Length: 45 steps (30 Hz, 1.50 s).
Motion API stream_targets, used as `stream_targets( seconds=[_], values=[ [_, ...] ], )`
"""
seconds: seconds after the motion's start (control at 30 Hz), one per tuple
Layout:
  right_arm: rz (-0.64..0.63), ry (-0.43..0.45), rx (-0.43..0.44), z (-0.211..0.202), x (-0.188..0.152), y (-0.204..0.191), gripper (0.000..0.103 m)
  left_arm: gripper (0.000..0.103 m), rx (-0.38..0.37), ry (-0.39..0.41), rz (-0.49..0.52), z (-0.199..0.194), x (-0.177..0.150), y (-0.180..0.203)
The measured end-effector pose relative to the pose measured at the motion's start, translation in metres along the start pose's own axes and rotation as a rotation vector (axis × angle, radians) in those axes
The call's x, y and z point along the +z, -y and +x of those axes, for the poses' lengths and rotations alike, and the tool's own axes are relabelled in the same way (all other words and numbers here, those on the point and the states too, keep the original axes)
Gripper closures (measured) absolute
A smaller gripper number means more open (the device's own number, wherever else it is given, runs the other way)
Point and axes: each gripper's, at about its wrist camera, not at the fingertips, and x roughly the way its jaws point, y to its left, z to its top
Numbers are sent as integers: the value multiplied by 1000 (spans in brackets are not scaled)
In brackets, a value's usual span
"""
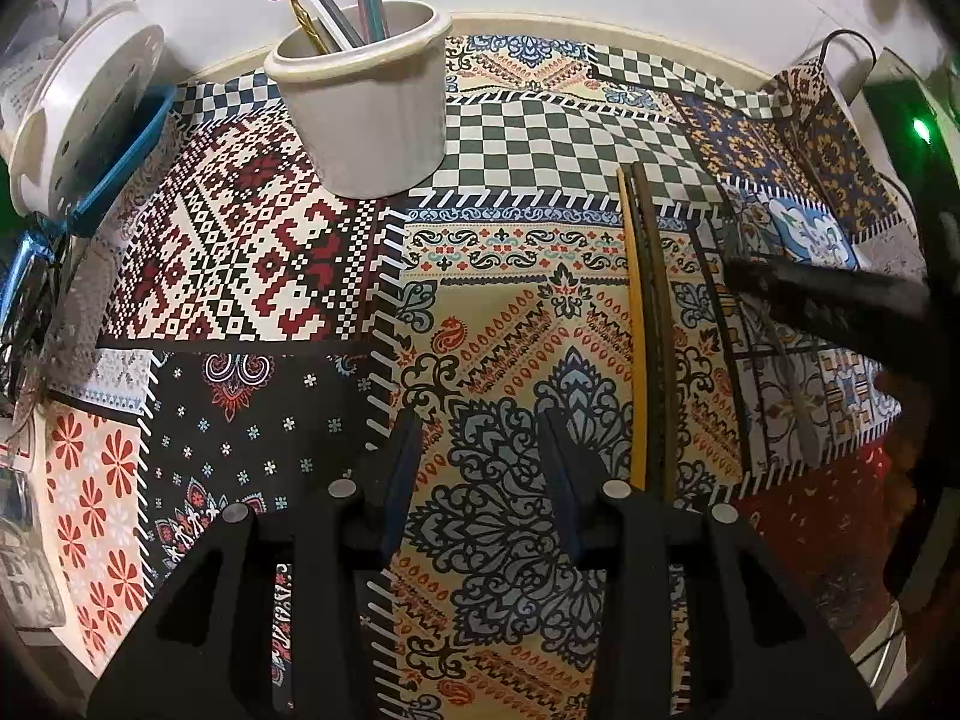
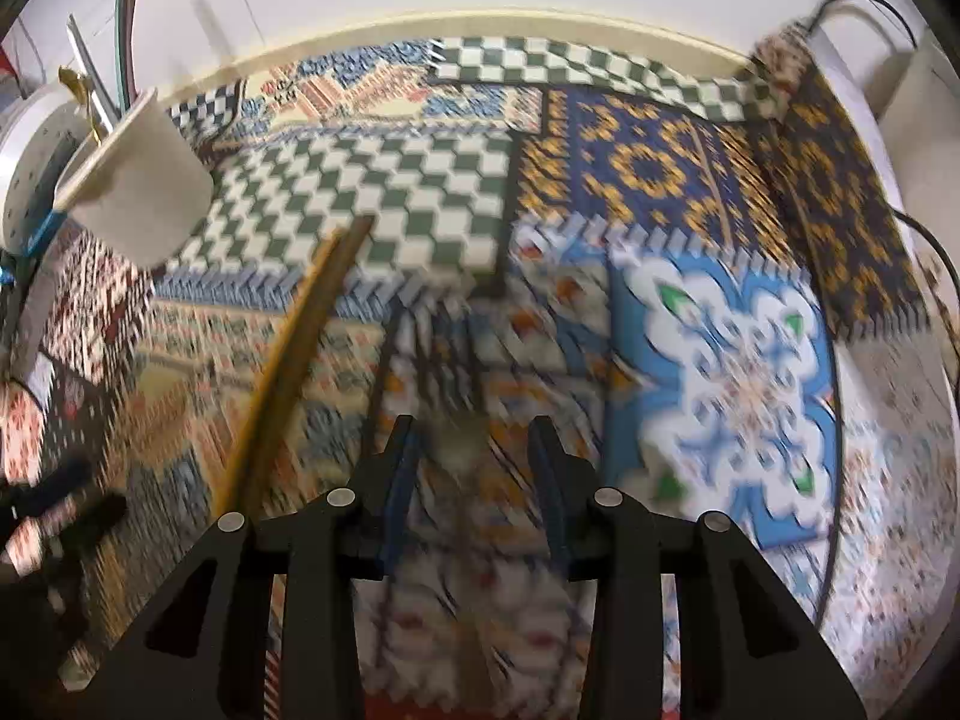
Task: Organize utensils
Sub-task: 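Grasp a brown wooden chopstick with left tool while right tool grasps the gold fork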
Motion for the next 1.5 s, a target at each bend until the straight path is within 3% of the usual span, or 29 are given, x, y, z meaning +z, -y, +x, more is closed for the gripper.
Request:
stream_targets(
  seconds=[0.13,0.2,0.43,0.73,0.83,0.93,1.17,1.23,1.5],
  values=[
    [-41,29,-34,5,9,-12,69,64,-6,-5,-2,2,4,1],
    [-40,36,-27,6,11,-14,81,64,-14,-5,-1,3,7,3],
    [6,30,25,-11,6,8,81,64,-35,-7,37,14,24,27],
    [122,107,75,-60,-6,47,81,64,-154,-34,106,23,40,72],
    [158,144,84,-77,-11,56,81,64,-234,-66,68,30,46,74],
    [183,168,98,-81,-9,60,81,66,-264,-80,53,35,51,77],
    [227,193,119,-86,-14,75,81,73,-230,-87,95,51,68,86],
    [236,193,124,-86,-15,78,81,80,-215,-102,101,57,72,87],
    [247,188,131,-85,-19,86,81,81,-136,-98,176,69,91,109]
  ],
)
